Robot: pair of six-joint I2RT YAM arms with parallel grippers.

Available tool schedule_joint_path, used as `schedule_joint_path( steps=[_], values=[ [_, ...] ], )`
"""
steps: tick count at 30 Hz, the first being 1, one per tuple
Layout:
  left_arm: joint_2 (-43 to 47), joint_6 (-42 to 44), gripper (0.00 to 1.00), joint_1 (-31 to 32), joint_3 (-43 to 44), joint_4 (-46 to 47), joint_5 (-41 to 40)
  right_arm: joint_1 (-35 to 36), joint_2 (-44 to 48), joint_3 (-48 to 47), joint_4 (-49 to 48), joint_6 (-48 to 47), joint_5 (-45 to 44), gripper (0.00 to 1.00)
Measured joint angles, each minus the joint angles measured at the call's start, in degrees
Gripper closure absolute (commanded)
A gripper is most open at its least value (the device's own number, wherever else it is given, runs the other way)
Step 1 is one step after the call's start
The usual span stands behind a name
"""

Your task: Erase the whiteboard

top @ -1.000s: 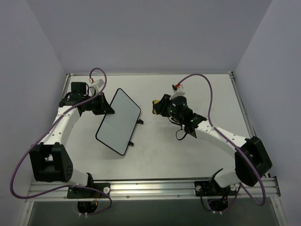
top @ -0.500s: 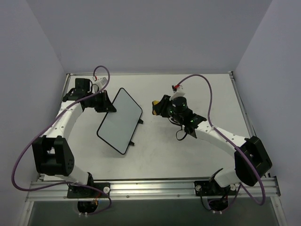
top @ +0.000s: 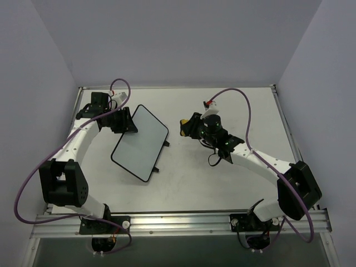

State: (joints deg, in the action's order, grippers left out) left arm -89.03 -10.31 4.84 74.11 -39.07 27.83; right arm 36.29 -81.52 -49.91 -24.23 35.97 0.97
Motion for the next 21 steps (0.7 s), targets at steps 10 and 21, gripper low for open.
schedule_joint_path(
  steps=[10, 21],
  values=[
    [0.0, 0.0, 0.39, 0.0, 0.0, 0.0, -3.8, 0.0, 0.0, 0.0, 0.0, 0.0, 0.0, 1.00],
    [0.0, 0.0, 0.35, 0.0, 0.0, 0.0, -8.2, 0.0, 0.0, 0.3, -0.2, 0.0, 0.0, 1.00]
  ],
)
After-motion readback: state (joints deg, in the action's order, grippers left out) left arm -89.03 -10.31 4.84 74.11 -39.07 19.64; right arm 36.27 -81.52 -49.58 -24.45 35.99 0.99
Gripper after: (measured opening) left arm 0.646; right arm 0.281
